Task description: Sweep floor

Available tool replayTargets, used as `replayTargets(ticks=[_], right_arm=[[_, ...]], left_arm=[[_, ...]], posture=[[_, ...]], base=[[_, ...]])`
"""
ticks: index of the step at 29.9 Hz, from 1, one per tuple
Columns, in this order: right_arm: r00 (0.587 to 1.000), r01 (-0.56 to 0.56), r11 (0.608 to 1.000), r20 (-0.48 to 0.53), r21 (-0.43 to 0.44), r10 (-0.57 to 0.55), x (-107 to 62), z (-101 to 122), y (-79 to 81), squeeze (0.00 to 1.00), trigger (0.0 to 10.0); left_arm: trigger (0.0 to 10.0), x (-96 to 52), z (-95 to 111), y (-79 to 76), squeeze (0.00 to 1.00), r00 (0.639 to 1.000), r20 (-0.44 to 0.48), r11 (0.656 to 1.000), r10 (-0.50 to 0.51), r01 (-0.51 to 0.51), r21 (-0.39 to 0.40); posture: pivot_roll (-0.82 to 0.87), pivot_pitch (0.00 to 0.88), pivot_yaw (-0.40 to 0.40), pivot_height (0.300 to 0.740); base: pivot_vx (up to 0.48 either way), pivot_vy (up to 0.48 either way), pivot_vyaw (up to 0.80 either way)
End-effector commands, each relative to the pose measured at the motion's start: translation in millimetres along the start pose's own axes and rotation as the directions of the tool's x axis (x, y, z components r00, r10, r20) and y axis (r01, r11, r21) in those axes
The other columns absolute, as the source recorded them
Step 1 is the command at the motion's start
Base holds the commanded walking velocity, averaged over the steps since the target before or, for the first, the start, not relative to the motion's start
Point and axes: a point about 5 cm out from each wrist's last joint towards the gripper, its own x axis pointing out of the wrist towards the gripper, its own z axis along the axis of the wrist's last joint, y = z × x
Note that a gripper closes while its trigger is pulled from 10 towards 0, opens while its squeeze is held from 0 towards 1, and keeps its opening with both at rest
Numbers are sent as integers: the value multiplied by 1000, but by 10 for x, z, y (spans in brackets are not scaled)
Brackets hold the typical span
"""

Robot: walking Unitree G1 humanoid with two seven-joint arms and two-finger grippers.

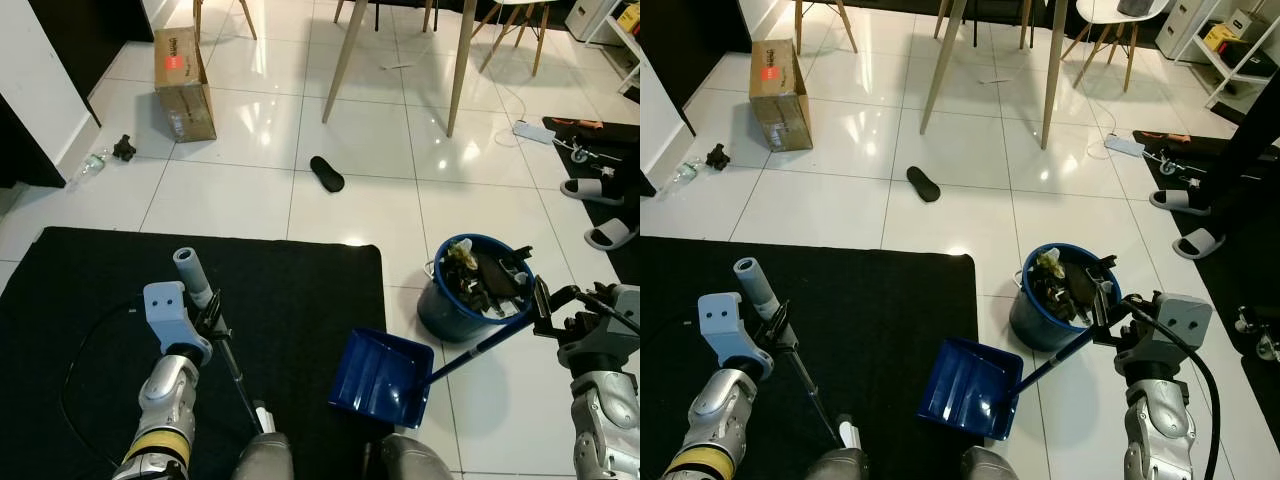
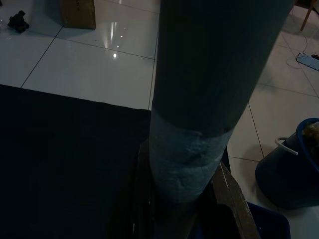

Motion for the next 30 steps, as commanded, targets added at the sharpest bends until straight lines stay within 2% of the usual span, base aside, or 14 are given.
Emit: replayTargets(ticks=[1, 7, 12, 15, 25, 30], right_arm=[[1000, 18, 1000, 2, -12, -18, -35, -8, -27, 0, 10000], [999, 38, 997, -19, -71, -40, -79, -157, 6, 0, 10000], [998, 54, 995, -28, -86, -56, -76, -213, 11, 0, 10000], [994, 96, 990, -46, -106, -101, -49, -290, 18, 0, 10000], [988, 131, 982, -63, -136, -140, -13, -389, 30, 0, 10000], [982, 144, 977, -102, -157, -161, 33, -476, 42, 0, 10000]], left_arm=[[10000, -109, -311, -101, 0, 992, -125, 994, -8, -6, -109], [10000, -101, -304, -105, 0, 993, -120, 995, 10, -22, -102], [10000, -97, -297, -94, 0, 993, -116, 995, 28, -39, -96], [10000, -85, -283, -95, 0, 993, -113, 995, 31, -41, -95], [10000, -68, -253, -81, 0, 994, -104, 994, 43, -52, -93], [10000, -70, -258, -86, 0, 993, -103, 994, 50, -60, -90]], posture=[[193, 42, -121, 740], [188, 44, -117, 740], [186, 44, -116, 740], [187, 46, -115, 740], [193, 47, -116, 740], [193, 52, -117, 740]], base=[[0, 0, 0], [0, 0, 0], [0, 0, 0], [0, 0, 0], [0, 0, 0], [0, 0, 0]])
